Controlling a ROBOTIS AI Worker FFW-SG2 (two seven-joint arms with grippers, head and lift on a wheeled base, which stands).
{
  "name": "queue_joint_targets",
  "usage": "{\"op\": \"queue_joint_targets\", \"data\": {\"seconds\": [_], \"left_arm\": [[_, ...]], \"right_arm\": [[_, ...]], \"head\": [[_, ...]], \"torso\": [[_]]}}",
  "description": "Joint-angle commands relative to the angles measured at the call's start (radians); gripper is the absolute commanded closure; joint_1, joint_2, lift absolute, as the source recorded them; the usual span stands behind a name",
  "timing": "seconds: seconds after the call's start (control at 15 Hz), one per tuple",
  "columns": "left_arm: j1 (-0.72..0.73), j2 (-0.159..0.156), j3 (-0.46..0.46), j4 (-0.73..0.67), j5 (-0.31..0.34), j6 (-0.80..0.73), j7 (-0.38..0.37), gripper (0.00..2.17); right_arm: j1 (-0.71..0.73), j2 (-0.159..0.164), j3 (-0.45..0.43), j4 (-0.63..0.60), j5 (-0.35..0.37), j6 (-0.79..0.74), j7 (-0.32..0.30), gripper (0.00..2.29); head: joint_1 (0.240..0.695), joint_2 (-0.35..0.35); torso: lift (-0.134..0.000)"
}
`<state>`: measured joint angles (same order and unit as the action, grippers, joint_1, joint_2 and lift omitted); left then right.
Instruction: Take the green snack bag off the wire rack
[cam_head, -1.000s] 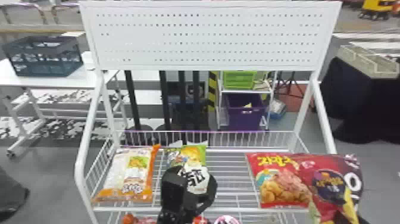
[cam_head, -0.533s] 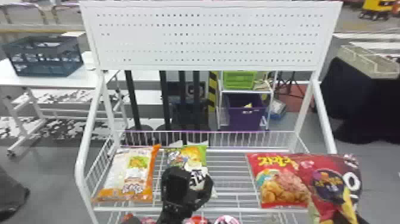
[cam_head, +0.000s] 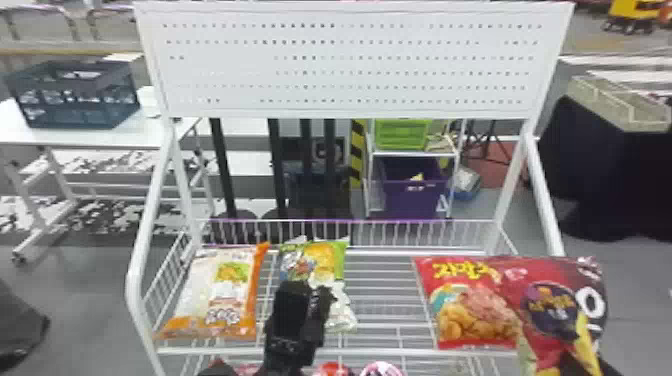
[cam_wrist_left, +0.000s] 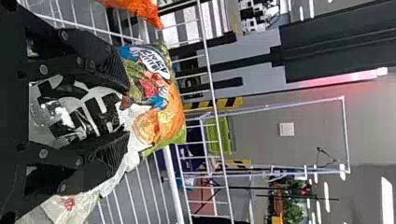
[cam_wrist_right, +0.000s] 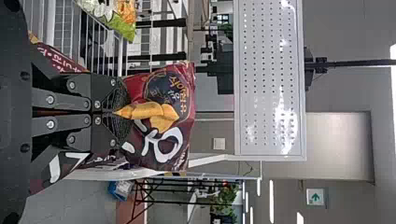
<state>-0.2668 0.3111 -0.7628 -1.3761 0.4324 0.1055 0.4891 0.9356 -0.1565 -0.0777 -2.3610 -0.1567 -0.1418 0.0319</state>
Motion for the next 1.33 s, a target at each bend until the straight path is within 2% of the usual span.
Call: {"op": "queue_joint_targets", "data": {"seconds": [0.0,0.07,0.4,0.53,0.67,0.93,1.07,1.27], "left_arm": [[0.001,0.002,0.0,0.002,0.011,0.017,0.014,1.93],[0.005,0.003,0.0,0.0,0.009,0.038,0.013,2.02],[0.047,0.022,0.02,-0.084,0.002,0.035,0.013,2.02],[0.1,0.046,0.069,-0.178,0.005,0.026,0.003,2.02],[0.167,0.08,0.109,-0.328,-0.001,0.026,0.0,2.02],[0.374,0.164,0.249,-0.617,-0.04,0.026,-0.017,2.02],[0.509,0.198,0.324,-0.738,-0.086,0.017,-0.021,2.02],[0.741,0.209,0.482,-0.851,-0.146,-0.079,-0.075,2.02]], "right_arm": [[-0.001,-0.002,0.001,-0.001,0.0,0.0,0.0,2.24],[-0.001,-0.002,0.001,-0.001,0.0,0.0,0.0,2.24],[-0.001,-0.006,-0.001,-0.004,-0.003,0.0,0.0,2.24],[-0.001,-0.008,-0.001,-0.004,-0.004,0.0,0.0,2.24],[-0.003,-0.009,-0.001,-0.004,-0.006,0.0,0.0,2.24],[-0.004,-0.008,0.003,-0.001,-0.006,0.0,0.0,2.24],[-0.004,-0.008,0.003,-0.001,-0.006,-0.003,0.0,2.24],[-0.008,-0.006,0.007,0.002,-0.004,-0.006,0.002,2.24]], "head": [[0.499,0.0],[0.499,0.0],[0.499,0.0],[0.499,0.0],[0.499,0.0],[0.499,0.0],[0.499,0.0],[0.499,0.0]], "torso": [[0.0],[0.0],[0.0],[0.0],[0.0],[0.0],[0.0],[0.0]]}}
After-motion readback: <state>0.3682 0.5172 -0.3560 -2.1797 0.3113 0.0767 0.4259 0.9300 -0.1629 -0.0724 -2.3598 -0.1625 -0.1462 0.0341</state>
